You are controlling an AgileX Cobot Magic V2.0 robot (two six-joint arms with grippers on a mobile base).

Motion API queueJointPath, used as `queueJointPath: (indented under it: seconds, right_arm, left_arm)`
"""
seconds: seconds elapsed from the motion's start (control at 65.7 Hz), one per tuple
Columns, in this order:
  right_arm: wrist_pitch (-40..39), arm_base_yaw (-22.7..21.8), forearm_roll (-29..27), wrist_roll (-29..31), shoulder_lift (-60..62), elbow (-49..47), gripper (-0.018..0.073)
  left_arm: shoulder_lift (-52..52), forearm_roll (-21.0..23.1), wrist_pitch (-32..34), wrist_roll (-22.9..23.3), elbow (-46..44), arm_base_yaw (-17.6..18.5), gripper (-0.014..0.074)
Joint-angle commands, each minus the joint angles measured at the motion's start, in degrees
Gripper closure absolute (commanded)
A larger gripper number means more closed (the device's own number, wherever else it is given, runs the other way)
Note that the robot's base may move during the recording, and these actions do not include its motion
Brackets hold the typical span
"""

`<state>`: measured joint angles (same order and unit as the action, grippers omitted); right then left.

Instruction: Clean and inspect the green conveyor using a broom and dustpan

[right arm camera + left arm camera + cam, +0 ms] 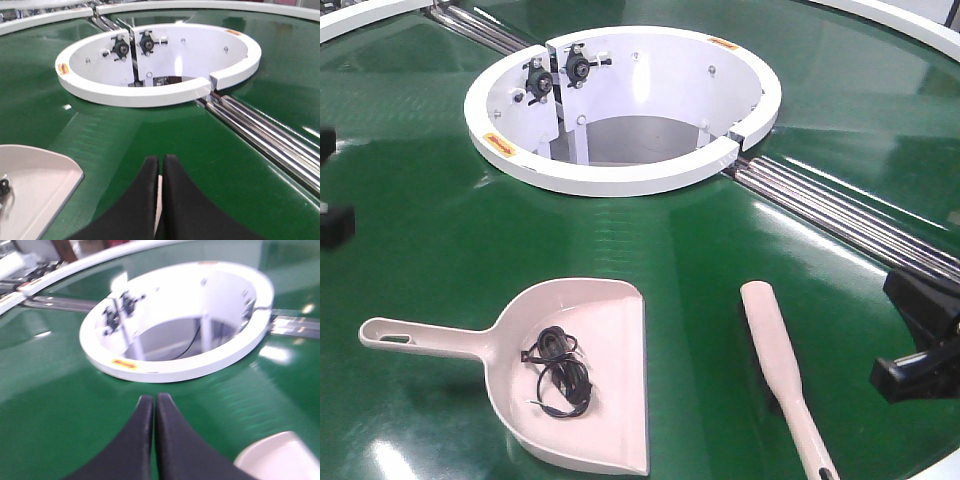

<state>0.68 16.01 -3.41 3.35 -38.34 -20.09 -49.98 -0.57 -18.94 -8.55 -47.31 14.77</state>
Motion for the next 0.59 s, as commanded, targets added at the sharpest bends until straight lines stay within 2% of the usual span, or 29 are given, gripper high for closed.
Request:
queueJointPath:
  seconds: [0.0, 0.122, 0.228, 0.579]
  right_arm:
    - [-5.86, -0.15, 0.58, 0.38, 0.42, -0.16, 0.0569]
    - [-5.86, -0.15, 0.58, 0.38, 0.36, -0.13, 0.0569]
    - [-5.79, -0.15, 0.58, 0.33, 0.36, -0.13, 0.0569]
    - [-5.60, -0.15, 0.58, -0.07, 0.36, -0.13, 0.0569]
  left_arm:
    - [4.92, 5.45, 9.91, 0.75, 6.60, 0.25, 0.0621]
    - [10.17, 6.09, 14.91, 0.75, 18.27, 0.25, 0.0621]
    - [13.46, 6.09, 18.94, 0.75, 24.00, 0.25, 0.0621]
    - [14.96, 6.05, 19.67, 0.75, 25.13, 0.25, 0.0619]
